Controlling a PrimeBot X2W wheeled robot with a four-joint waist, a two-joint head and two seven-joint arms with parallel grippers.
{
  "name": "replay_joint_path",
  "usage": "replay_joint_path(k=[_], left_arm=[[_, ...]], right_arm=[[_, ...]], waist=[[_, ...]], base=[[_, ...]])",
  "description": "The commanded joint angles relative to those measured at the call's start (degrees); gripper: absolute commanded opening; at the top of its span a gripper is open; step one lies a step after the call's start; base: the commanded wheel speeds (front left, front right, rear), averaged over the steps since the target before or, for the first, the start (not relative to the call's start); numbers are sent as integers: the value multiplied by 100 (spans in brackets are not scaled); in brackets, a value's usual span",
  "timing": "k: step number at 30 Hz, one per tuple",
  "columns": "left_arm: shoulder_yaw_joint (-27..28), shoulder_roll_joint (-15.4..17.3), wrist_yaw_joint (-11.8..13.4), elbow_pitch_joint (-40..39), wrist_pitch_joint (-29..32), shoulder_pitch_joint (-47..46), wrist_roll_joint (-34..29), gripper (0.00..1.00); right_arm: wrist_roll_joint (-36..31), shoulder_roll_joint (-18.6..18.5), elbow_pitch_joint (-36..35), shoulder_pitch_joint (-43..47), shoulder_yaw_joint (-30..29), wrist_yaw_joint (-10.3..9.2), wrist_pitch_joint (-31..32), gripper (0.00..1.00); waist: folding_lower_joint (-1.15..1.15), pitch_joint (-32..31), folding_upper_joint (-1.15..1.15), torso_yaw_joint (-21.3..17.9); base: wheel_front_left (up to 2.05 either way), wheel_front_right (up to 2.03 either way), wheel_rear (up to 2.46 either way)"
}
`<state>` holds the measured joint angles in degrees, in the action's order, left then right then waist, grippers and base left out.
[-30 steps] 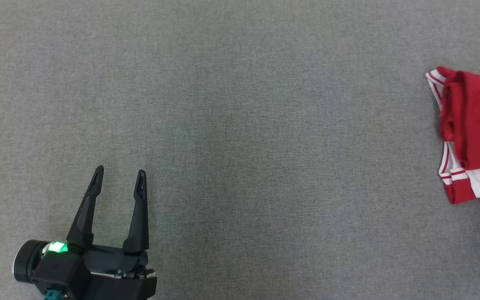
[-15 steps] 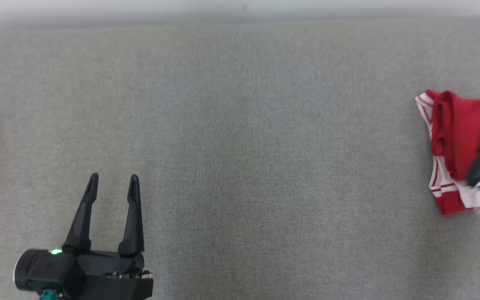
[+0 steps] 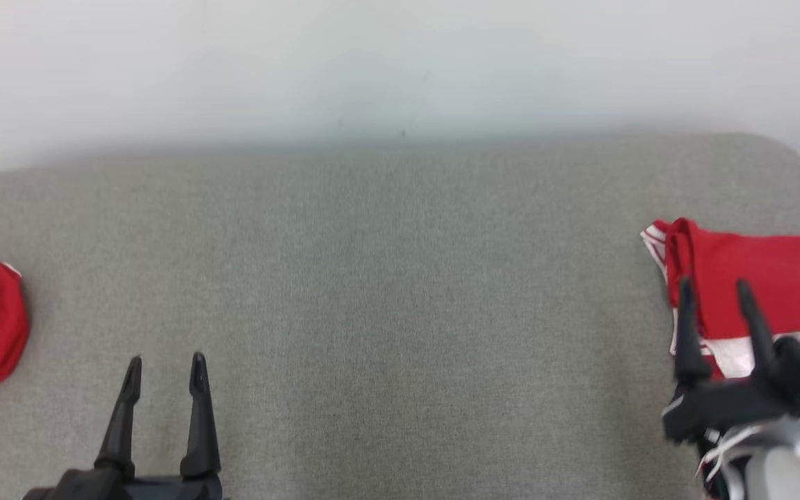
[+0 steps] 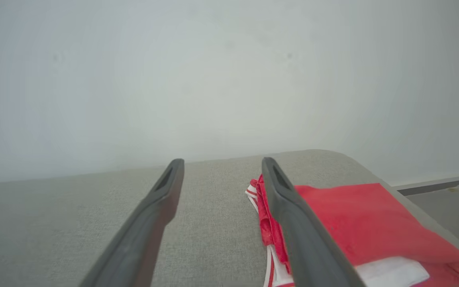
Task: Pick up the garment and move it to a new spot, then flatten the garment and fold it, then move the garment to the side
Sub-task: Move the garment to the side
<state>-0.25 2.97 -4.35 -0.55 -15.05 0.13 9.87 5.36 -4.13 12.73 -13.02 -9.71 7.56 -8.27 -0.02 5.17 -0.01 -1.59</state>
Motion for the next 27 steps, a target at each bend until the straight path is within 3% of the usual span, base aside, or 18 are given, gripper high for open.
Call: replay_joint_path(k=[1, 12, 27], left_arm=[[6, -9, 65, 4, -19, 134, -30, 100], [50, -9, 124, 584, -19, 415, 81, 100], [14, -9, 129, 626, -19, 434, 71, 100]], right_arm=[[113, 53, -35, 240, 140, -11, -27, 100], [150, 128, -65, 946, 762, -11, 311, 100], [228, 125, -236, 1111, 807, -11, 461, 100]], waist=[[2, -307, 1, -73], [2, -495, 1, -89], [2, -508, 1, 41]], base=[[0, 0, 0], [0, 0, 0], [0, 0, 0]])
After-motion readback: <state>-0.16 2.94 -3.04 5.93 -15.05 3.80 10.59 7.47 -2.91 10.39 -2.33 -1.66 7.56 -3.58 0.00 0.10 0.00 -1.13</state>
